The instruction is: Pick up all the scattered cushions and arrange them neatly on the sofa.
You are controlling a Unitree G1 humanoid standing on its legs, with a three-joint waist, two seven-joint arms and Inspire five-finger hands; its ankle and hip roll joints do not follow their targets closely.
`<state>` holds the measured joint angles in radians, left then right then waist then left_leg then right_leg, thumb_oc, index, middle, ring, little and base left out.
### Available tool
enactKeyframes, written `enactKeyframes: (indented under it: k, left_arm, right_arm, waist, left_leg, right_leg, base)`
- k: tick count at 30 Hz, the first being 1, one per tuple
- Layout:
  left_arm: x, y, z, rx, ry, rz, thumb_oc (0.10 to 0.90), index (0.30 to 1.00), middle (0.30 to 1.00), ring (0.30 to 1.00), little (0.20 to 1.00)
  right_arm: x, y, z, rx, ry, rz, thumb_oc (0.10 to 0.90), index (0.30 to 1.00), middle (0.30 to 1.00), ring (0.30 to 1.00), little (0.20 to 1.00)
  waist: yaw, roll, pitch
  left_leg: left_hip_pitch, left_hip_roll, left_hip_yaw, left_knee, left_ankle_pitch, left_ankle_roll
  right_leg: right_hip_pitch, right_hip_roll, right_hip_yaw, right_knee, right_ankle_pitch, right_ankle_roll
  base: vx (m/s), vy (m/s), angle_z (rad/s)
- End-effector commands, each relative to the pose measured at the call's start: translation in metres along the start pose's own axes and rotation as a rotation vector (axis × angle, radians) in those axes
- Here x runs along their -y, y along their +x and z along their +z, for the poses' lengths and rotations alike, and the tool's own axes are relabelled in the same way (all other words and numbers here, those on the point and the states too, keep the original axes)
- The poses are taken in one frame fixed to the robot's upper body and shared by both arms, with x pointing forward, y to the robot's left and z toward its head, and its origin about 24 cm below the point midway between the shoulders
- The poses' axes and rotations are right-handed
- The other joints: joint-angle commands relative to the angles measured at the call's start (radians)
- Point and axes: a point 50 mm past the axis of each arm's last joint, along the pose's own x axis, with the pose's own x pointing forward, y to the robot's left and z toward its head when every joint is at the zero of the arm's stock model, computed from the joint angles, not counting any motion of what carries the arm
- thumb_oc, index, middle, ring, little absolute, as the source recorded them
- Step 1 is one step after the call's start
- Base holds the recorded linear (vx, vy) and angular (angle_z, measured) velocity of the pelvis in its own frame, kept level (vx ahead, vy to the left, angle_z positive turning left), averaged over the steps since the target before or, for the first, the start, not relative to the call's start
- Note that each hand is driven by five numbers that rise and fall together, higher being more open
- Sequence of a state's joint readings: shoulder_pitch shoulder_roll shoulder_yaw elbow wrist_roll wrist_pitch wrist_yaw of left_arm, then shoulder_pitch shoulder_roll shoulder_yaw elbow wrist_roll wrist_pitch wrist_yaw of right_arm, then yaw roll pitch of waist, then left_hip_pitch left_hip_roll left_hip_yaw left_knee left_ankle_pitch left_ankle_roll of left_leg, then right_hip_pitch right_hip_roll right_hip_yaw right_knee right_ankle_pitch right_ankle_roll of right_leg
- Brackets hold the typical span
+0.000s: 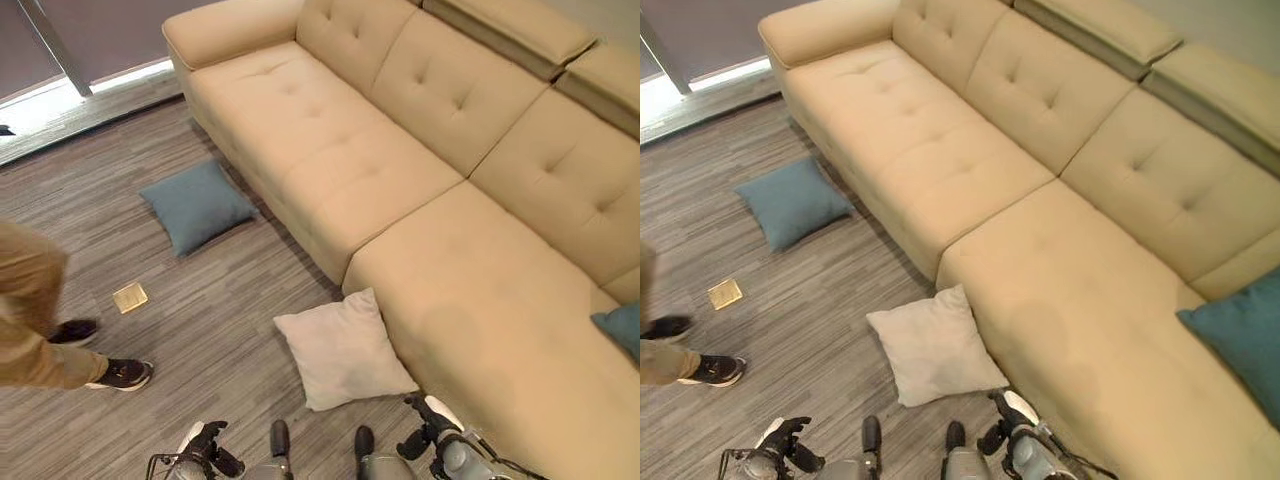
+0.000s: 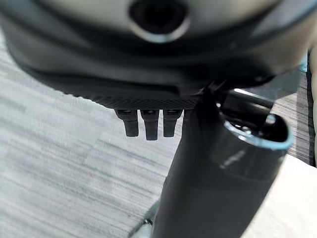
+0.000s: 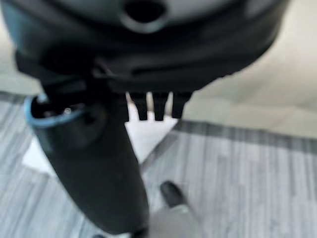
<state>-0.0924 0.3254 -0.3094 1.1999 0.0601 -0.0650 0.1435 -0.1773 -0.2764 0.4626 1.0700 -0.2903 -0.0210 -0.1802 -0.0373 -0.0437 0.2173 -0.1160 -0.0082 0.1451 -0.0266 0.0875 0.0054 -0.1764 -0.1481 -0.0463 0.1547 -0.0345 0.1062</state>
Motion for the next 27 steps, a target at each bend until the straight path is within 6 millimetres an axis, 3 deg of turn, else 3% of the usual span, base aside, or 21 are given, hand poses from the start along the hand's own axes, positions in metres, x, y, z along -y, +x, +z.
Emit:
enactKeyframes:
  k: [1,6,10,14,15,16,18,19,22,23,27]
  left_arm:
    - [-0.014,0.003,0.015,0.062,-0.012,0.059,0.8,0.9,0.9,0.9,0.9]
    - [-0.028,0.007,0.043,0.138,-0.099,0.114,0.8,0.9,0.9,0.9,0.9]
    - [-0.032,0.008,0.056,0.177,-0.145,0.129,0.8,0.9,0.9,0.9,0.9]
    - [-0.044,0.005,0.092,0.312,-0.234,0.16,0.8,0.9,0.9,0.9,0.9]
    - [-0.044,0.005,0.092,0.312,-0.234,0.16,0.8,0.9,0.9,0.9,0.9]
    - [-0.049,0.003,0.108,0.375,-0.259,0.166,0.8,0.9,0.9,0.9,0.9]
    - [-0.053,0.001,0.115,0.403,-0.274,0.179,0.8,0.9,0.9,0.9,0.9]
    - [-0.058,-0.003,0.131,0.464,-0.312,0.183,0.8,0.9,0.9,0.9,0.9]
    - [-0.066,-0.011,0.156,0.567,-0.344,0.193,0.8,0.9,0.9,0.9,0.9]
    - [-0.066,-0.011,0.157,0.567,-0.345,0.193,0.8,0.9,0.9,0.9,0.9]
    - [-0.074,-0.023,0.183,0.684,-0.367,0.195,0.8,0.9,0.9,0.9,0.9]
  right_arm:
    - [0.03,0.007,0.025,0.093,0.026,-0.107,0.8,0.9,0.9,0.9,0.9]
    - [0.05,0.012,0.056,0.165,0.131,-0.18,0.8,0.9,0.9,0.9,0.9]
    - [0.061,0.013,0.076,0.219,0.154,-0.213,0.8,0.9,0.9,0.9,0.9]
    - [0.092,0.011,0.119,0.347,0.189,-0.31,0.8,0.9,0.9,0.9,0.9]
    - [0.092,0.011,0.119,0.347,0.189,-0.31,0.8,0.9,0.9,0.9,0.9]
    - [0.108,0.008,0.134,0.393,0.196,-0.361,0.8,0.9,0.9,0.9,0.9]
    - [0.116,0.007,0.14,0.407,0.2,-0.388,0.8,0.9,0.9,0.9,0.9]
    - [0.133,0.004,0.15,0.436,0.206,-0.444,0.8,0.9,0.9,0.9,0.9]
    - [0.158,-0.003,0.166,0.483,0.196,-0.527,0.8,0.9,0.9,0.9,0.9]
    - [0.158,-0.003,0.166,0.483,0.196,-0.527,0.8,0.9,0.9,0.9,0.9]
    - [0.197,-0.017,0.184,0.535,0.208,-0.653,0.8,0.9,0.9,0.9,0.9]
  waist:
    - [0.006,-0.022,0.036]
    - [0.025,-0.002,0.121]
    - [0.033,0.012,0.135]
    - [0.042,0.034,0.16]
    - [0.042,0.034,0.159]
    - [0.046,0.043,0.171]
    - [0.047,0.046,0.175]
    - [0.052,0.054,0.183]
    - [0.055,0.064,0.2]
    - [0.055,0.064,0.198]
    - [0.063,0.074,0.214]
  left_leg:
    - [-0.058,0.001,-0.037,0.06,-0.122,-0.005]
    - [-0.195,-0.019,-0.022,0.126,-0.107,-0.003]
    - [-0.289,-0.032,-0.023,0.154,-0.093,-0.005]
    - [-0.447,-0.021,-0.024,0.196,-0.066,-0.01]
    - [-0.449,-0.021,-0.024,0.197,-0.066,-0.01]
    - [-0.504,-0.013,-0.035,0.225,-0.085,-0.018]
    - [-0.542,-0.011,-0.036,0.236,-0.082,-0.019]
    - [-0.605,-0.011,-0.041,0.255,-0.076,-0.021]
    - [-0.699,-0.003,-0.047,0.281,-0.065,-0.023]
    - [-0.702,-0.003,-0.047,0.282,-0.065,-0.023]
    - [-0.805,0.001,-0.055,0.304,-0.054,-0.027]
  right_leg:
    - [-0.06,0.002,0.019,-0.036,0.045,0.019]
    - [-0.189,-0.032,0.017,0.002,0.077,0.011]
    - [-0.273,-0.033,0.016,0.018,0.086,0.005]
    - [-0.44,-0.033,0.024,0.075,0.085,-0.005]
    - [-0.442,-0.033,0.024,0.076,0.085,-0.005]
    - [-0.5,-0.034,0.028,0.115,0.058,-0.002]
    - [-0.541,-0.033,0.03,0.131,0.057,-0.002]
    - [-0.603,-0.033,0.035,0.152,0.055,-0.002]
    - [-0.701,-0.034,0.036,0.198,0.05,-0.003]
    - [-0.703,-0.034,0.037,0.199,0.049,-0.003]
    - [-0.818,-0.035,0.039,0.254,0.041,-0.004]
  base:
    - [-0.15,0.082,-0.26]
    - [-0.17,0.022,-0.09]
    - [-0.11,-0.042,0.01]
    - [-0.12,-0.053,0.05]
    - [-0.06,-0.078,0.11]
    - [-0.05,-0.078,0.14]
    - [-0.07,-0.073,0.15]
    - [-0.08,-0.069,0.05]
    - [-0.07,-0.057,0.05]
    - [-0.04,-0.039,0.14]
    - [-0.02,-0.036,0.07]
